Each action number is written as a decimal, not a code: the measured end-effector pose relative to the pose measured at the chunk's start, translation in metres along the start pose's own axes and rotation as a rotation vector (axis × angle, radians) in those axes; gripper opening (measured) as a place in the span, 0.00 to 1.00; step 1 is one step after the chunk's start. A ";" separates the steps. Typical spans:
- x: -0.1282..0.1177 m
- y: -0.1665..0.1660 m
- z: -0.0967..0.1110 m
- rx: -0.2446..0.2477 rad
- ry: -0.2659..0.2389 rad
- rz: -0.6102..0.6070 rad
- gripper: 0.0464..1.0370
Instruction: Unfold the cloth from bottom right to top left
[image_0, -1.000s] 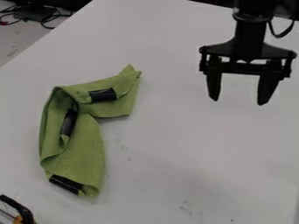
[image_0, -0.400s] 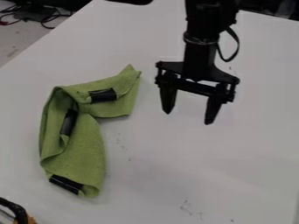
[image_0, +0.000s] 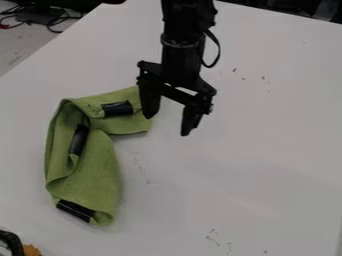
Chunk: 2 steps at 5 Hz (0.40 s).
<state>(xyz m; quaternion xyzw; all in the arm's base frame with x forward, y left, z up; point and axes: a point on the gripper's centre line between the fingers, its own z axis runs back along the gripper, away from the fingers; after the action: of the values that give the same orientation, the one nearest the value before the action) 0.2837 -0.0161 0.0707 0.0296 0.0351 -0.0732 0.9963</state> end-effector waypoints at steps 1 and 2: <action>-0.002 0.023 -0.001 0.071 0.010 -0.069 0.96; -0.003 0.045 -0.004 0.120 -0.002 -0.122 0.96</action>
<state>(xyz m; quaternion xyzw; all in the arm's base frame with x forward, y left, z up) 0.2870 0.0294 0.0691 0.0869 0.0315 -0.1356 0.9864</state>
